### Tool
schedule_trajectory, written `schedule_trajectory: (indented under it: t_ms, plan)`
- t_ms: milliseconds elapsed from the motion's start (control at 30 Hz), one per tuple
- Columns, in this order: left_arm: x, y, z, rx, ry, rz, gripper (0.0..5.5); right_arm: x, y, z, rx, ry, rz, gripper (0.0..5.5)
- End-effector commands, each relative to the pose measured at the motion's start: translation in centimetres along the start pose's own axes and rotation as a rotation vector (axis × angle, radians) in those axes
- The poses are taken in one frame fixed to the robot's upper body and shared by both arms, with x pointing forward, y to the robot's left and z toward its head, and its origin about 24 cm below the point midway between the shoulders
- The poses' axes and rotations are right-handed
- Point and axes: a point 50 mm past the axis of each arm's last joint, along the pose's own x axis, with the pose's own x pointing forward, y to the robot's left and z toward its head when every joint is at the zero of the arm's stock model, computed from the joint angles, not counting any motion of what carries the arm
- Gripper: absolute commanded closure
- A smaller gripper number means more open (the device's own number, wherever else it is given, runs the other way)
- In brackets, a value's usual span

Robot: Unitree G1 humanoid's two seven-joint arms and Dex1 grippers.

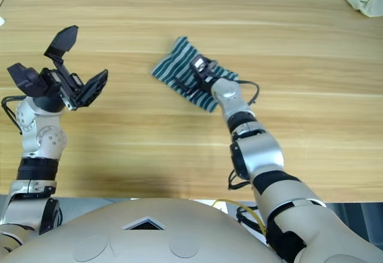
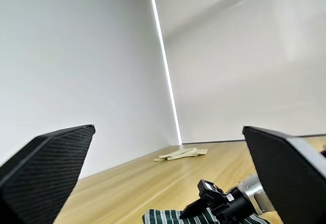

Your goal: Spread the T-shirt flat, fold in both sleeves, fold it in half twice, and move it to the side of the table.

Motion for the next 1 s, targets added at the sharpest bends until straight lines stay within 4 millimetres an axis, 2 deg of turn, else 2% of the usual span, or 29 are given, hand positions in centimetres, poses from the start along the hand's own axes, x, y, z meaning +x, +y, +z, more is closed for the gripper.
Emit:
schedule_trajectory:
  t_ms: [33, 100, 167, 233, 300, 433, 533, 700, 800, 900, 1000]
  plan:
    - [-0.6, 4.2, -0.8, -0.064, 0.019, 0.317, 0.10, -5.2, -5.4, -6.6, 0.272, 0.283, -0.350, 0.15]
    - [-2.0, 7.1, -2.0, -0.113, 0.076, 0.597, 0.10, -8.6, -8.3, -8.3, 0.390, 0.324, -0.591, 0.15]
    - [-4.5, 9.3, -3.2, -0.167, 0.150, 0.878, 0.10, -12.3, -10.6, -10.1, 0.469, 0.362, -0.799, 0.15]
    - [-7.0, 10.1, -4.0, -0.205, 0.222, 1.106, 0.10, -15.2, -11.9, -11.4, 0.503, 0.393, -0.943, 0.15]
    - [-8.9, 10.3, -4.5, -0.242, 0.270, 1.274, 0.10, -17.2, -12.8, -11.9, 0.502, 0.414, -1.033, 0.15]
    - [-10.8, 10.0, -5.2, -0.291, 0.317, 1.446, 0.10, -19.3, -14.0, -12.0, 0.491, 0.418, -1.125, 0.15]
    - [-11.3, 9.7, -5.6, -0.277, 0.355, 1.481, 0.10, -19.6, -14.6, -11.4, 0.454, 0.399, -1.130, 0.15]
    - [-11.1, 9.6, -5.6, -0.243, 0.366, 1.453, 0.10, -18.1, -15.9, -8.4, 0.334, 0.256, -1.071, 0.15]
    - [-10.5, 9.7, -5.5, -0.218, 0.348, 1.415, 0.10, -18.1, -17.5, -5.3, 0.233, 0.105, -1.102, 0.15]
    - [-9.8, 9.9, -5.2, -0.178, 0.303, 1.378, 0.10, -17.9, -18.8, -1.0, 0.067, -0.088, -1.155, 0.15]
    - [-9.0, 10.7, -4.0, -0.124, 0.211, 1.362, 0.10, -16.5, -18.7, 4.7, -0.117, -0.361, -1.160, 0.15]
